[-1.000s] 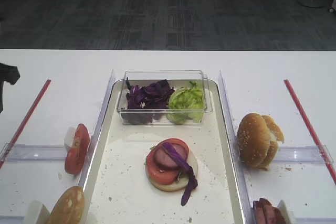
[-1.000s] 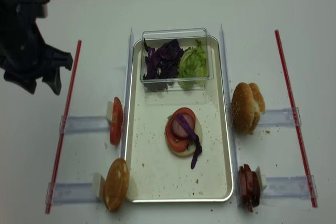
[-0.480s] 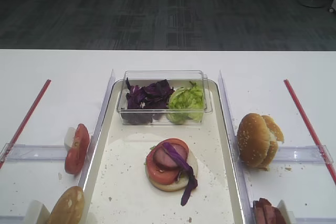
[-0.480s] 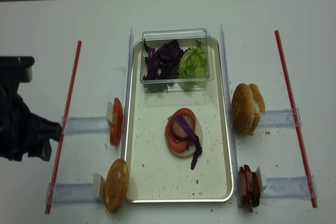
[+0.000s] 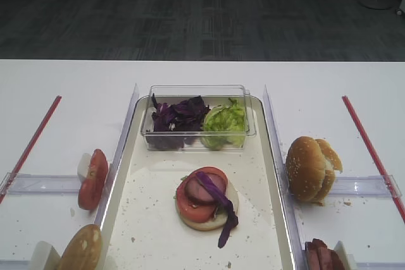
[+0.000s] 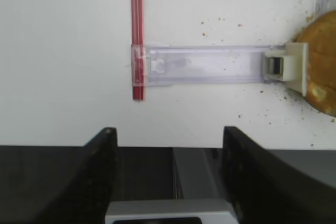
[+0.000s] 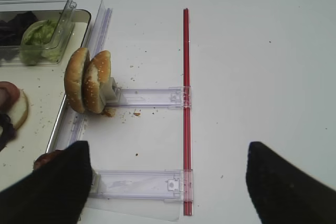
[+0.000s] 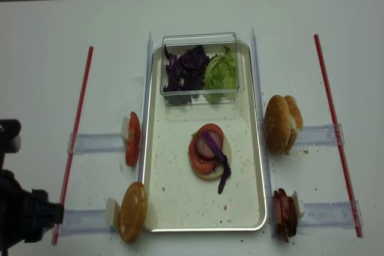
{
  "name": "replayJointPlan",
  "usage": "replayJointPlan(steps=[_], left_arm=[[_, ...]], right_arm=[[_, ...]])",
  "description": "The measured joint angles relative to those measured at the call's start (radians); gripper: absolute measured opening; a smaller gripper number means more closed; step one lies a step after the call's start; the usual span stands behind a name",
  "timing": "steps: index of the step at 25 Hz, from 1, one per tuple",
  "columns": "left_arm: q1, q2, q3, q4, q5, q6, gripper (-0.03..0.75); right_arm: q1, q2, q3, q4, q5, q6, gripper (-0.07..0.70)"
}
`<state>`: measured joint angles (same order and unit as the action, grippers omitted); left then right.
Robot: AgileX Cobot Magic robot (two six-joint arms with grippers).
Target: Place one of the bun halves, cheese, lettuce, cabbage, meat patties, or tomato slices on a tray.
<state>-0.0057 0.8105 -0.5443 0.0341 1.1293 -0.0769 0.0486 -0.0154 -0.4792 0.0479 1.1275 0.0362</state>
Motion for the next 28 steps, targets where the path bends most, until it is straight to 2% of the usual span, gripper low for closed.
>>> replayJointPlan(steps=[7, 24, 28], left_arm=[[0.000, -0.196, 0.054, -0.006, 0.015, 0.009, 0.400], [0.000, -0.779, 0.054, -0.013, 0.044, 0.025, 0.400], [0.000, -0.824, 0.054, -0.013, 0.052, 0.025, 0.400]], right_arm=[[0.000, 0.000, 0.000, 0.000, 0.000, 0.000, 0.615], [0.000, 0.000, 0.000, 0.000, 0.000, 0.000, 0.615], [0.000, 0.000, 0.000, 0.000, 0.000, 0.000, 0.615]])
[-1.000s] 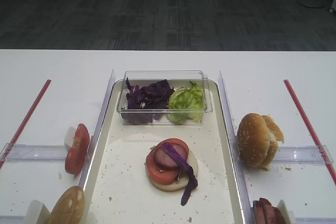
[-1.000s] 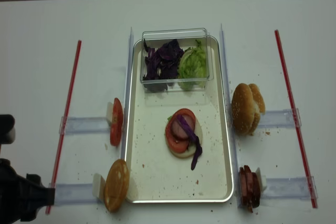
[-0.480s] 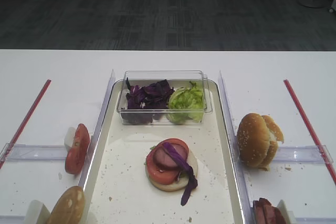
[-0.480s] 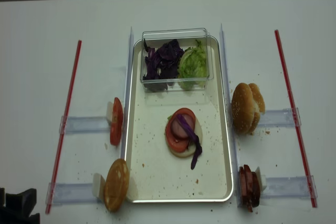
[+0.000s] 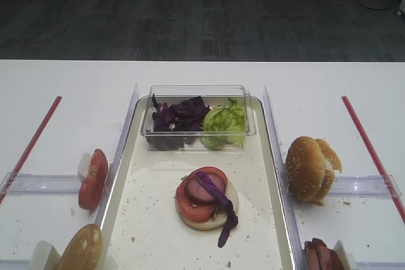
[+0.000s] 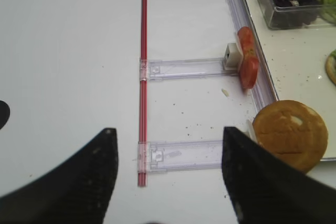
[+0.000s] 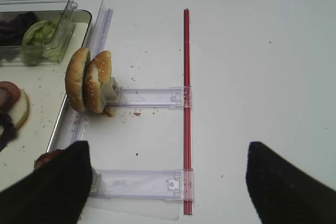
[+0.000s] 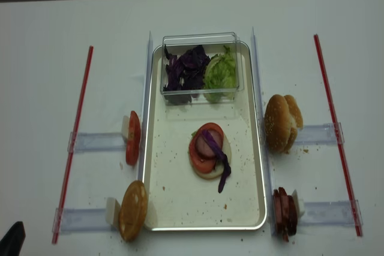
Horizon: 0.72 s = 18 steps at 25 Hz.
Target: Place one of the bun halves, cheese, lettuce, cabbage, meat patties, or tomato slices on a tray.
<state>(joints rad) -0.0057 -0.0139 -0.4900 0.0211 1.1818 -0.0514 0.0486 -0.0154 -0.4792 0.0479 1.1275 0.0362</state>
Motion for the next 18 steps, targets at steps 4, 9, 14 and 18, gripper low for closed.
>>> replayJointPlan(steps=[4, 9, 14, 18], left_arm=[[0.000, -0.002, 0.000, -0.001, 0.002, 0.000, 0.400], [0.000, -0.002, 0.000, -0.001, 0.002, 0.001, 0.426], [0.000, -0.004, 0.000, -0.001, 0.002, 0.002, 0.534], [0.000, -0.004, 0.000, -0.001, 0.002, 0.002, 0.589]], right_arm=[[0.000, 0.000, 0.000, 0.000, 0.000, 0.000, 0.615], [0.000, 0.000, 0.000, 0.000, 0.000, 0.000, 0.615], [0.000, 0.000, 0.000, 0.000, 0.000, 0.000, 0.615], [0.000, 0.000, 0.000, 0.000, 0.000, 0.000, 0.615]])
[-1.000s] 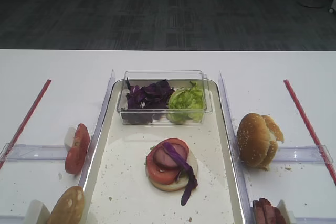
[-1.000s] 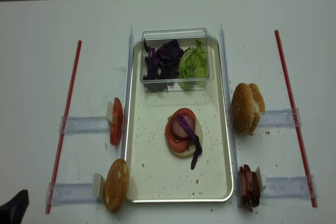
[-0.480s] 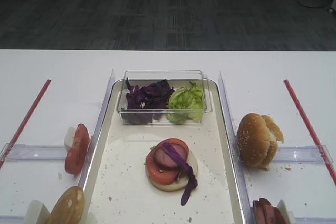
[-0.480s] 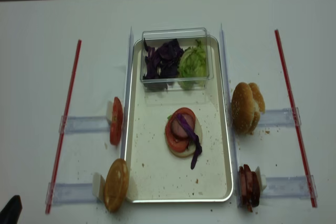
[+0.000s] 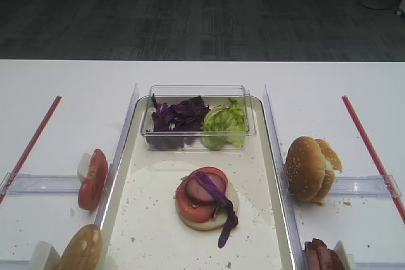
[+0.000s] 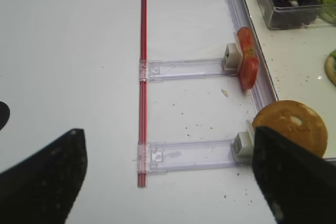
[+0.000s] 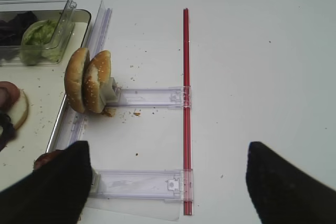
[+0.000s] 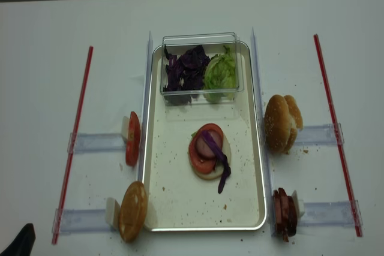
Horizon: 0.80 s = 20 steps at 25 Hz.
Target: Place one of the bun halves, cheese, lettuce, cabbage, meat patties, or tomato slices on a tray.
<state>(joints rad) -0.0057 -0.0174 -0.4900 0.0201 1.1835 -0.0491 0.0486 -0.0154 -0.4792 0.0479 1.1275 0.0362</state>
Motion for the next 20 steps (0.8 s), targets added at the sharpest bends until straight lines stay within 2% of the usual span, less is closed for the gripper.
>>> replayJointPlan(steps=[20], left_arm=[[0.000, 0.000, 0.000, 0.000, 0.000, 0.000, 0.598]], right_arm=[[0.000, 0.000, 0.000, 0.000, 0.000, 0.000, 0.615]])
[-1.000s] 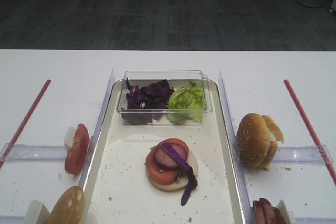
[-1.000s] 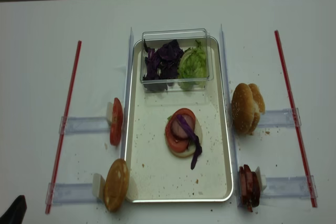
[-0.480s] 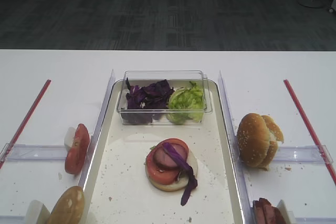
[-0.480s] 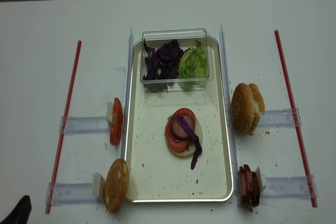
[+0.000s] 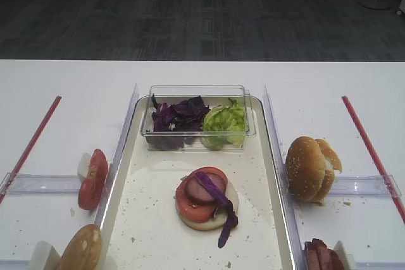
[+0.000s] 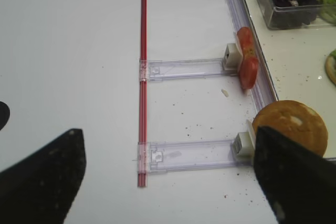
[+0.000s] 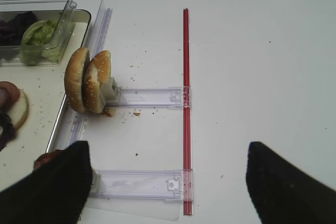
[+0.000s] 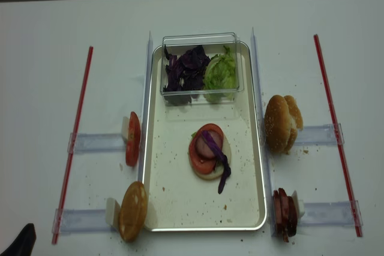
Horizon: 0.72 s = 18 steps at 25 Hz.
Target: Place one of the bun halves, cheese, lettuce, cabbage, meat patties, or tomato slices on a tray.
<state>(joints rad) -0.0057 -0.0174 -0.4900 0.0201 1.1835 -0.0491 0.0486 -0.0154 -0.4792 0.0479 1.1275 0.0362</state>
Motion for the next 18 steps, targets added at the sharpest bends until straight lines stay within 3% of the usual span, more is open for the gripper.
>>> replayJointPlan(steps=[18], left_arm=[[0.000, 0.000, 0.000, 0.000, 0.000, 0.000, 0.598]], right_arm=[[0.000, 0.000, 0.000, 0.000, 0.002, 0.000, 0.615]])
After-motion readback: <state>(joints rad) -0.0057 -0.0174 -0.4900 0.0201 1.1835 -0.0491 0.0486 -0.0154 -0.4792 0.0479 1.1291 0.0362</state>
